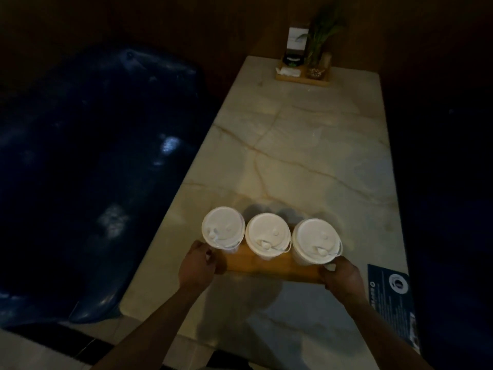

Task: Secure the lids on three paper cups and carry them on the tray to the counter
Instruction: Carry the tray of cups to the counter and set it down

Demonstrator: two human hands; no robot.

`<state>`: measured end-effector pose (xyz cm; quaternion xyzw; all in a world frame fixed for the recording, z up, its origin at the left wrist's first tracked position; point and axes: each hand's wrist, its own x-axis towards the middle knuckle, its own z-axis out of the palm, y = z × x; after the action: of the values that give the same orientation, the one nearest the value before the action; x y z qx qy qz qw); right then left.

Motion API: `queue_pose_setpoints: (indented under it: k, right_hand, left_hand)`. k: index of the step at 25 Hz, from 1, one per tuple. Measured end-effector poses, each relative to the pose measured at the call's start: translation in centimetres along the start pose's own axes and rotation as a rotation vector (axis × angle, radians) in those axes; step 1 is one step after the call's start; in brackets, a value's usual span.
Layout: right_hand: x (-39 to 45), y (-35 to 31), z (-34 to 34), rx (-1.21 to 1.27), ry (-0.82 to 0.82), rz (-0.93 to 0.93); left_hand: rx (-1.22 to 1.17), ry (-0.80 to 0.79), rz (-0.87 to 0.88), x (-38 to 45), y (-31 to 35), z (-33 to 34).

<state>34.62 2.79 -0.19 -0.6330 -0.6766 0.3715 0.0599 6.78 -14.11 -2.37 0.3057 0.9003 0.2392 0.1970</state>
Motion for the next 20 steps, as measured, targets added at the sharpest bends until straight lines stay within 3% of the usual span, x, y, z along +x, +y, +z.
queue_pose_setpoints:
  k: [20]
  right_hand:
    - [-1.5,-5.6,-3.3,-0.189,-0.292,-0.481]
  left_hand:
    - [-0.114,0.205,-0.21,-12.3,-1.7,-5.7]
